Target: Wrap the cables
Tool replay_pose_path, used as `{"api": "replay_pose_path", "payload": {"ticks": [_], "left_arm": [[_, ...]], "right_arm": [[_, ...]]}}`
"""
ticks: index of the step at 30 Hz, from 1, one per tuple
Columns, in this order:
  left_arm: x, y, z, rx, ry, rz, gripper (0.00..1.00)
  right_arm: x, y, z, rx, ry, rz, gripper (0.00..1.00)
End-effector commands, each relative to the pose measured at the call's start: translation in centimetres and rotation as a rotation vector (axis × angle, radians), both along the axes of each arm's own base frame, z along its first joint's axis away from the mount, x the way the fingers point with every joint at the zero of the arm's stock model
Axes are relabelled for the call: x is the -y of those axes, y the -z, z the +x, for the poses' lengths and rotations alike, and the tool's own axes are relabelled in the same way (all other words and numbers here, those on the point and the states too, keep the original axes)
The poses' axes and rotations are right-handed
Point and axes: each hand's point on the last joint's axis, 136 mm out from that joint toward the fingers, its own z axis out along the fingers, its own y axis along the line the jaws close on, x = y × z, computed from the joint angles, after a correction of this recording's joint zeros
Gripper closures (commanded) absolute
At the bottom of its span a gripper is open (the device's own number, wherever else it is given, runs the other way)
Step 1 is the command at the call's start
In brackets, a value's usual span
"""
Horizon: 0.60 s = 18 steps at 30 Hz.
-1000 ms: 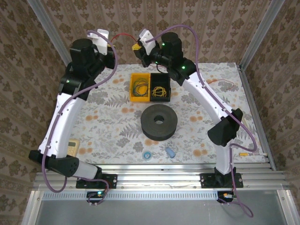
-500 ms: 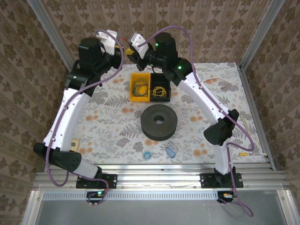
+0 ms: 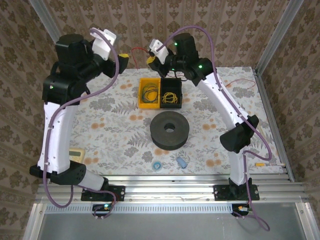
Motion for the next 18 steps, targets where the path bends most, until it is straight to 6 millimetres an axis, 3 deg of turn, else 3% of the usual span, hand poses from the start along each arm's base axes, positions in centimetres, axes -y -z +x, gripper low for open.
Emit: {"api": "replay_pose_path", "payload": {"ticks": [1, 3, 6, 10, 13, 14, 18], "left_arm": [[1.3, 2.4, -0.6, -0.083, 0.114, 0.076, 0.40], [2.0, 2.8, -0.5, -0.101, 0.150, 0.066, 0.48], [2.2, 3.2, 0.0, -0.110, 0.149, 0.050, 0.47], [2.2, 4.5, 0.5, -0.152, 0.146, 0.020, 0.32], [1.7, 6.9, 1.1, -0.210, 0.114, -0.001, 0.04], [1.5, 7.8, 1.3, -0.232, 0.100, -0.009, 0.00], [0.6, 10.8, 1.5, -0.311, 0.062, -0.068, 0.00]], "right_arm": [[-0.6, -0.4, -2.5, -0.026, -0.114, -0.003, 1.00], [-0.7, -0.3, -3.0, -0.030, -0.137, 0.003, 1.00], [-0.4, -0.1, -2.9, -0.026, -0.131, 0.003, 1.00], [1.3, 0.3, -3.0, -0.021, -0.109, 0.010, 1.00], [3.7, 0.6, -2.6, -0.002, -0.077, 0.047, 1.00], [4.7, 1.1, -2.5, 0.000, -0.060, 0.056, 1.00], [8.5, 1.3, -2.4, 0.032, 0.005, 0.088, 1.00]]}}
